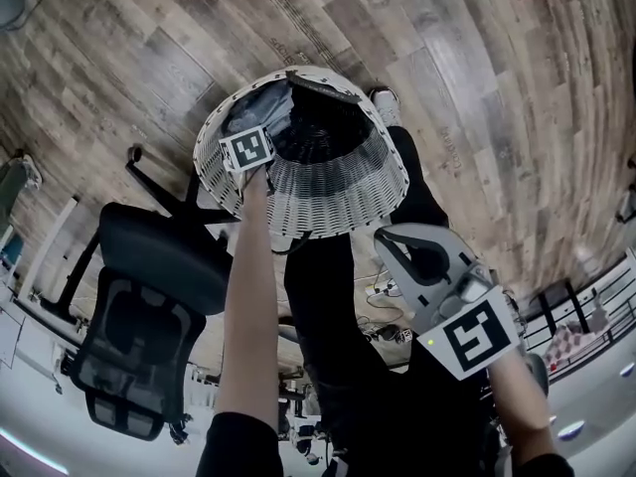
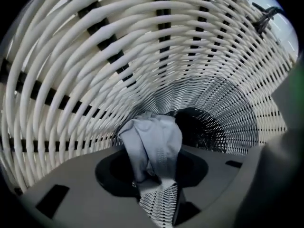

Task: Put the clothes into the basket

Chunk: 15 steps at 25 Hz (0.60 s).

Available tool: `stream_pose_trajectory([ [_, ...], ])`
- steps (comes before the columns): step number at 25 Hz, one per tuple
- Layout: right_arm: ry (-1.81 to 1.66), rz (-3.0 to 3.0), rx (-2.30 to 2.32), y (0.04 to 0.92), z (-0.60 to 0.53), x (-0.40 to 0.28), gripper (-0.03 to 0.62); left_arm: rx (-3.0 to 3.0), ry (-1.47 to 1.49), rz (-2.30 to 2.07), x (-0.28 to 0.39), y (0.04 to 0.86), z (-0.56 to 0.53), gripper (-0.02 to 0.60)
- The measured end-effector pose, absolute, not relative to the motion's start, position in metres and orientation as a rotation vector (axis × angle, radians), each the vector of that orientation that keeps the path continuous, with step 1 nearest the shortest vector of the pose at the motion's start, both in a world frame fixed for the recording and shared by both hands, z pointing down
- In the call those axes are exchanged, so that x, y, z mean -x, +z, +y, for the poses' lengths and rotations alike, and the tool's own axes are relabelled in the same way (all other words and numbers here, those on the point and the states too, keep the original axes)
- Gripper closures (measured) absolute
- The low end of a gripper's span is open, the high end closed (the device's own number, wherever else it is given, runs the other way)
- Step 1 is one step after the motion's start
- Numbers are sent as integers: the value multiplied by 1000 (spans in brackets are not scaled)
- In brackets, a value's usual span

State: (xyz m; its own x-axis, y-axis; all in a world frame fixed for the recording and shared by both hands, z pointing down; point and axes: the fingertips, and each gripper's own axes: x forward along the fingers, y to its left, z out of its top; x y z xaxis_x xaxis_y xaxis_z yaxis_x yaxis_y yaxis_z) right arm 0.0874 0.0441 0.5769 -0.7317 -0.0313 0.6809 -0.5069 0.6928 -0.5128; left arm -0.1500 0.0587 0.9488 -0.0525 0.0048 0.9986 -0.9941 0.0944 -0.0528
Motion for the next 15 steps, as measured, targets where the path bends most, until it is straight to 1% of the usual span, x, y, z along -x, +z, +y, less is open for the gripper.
stream_pose_trajectory([
  [1,940,-2249,-417,575,43,-88,579,-1106,1183,-1293,150,946,59,406],
  [2,941,-2253,-425,574,41,-89,577,-1106,1190,-1303,151,943,58,403],
  [5,943,-2269,-438,570,39,-89,579,-1108,1219,-1346,158,931,52,403],
  [9,925,-2282,-425,560,40,-85,579,-1127,1182,-1339,153,918,49,403],
  [15,864,-2293,-382,539,39,-82,579,-1227,1246,-1296,148,890,46,405],
])
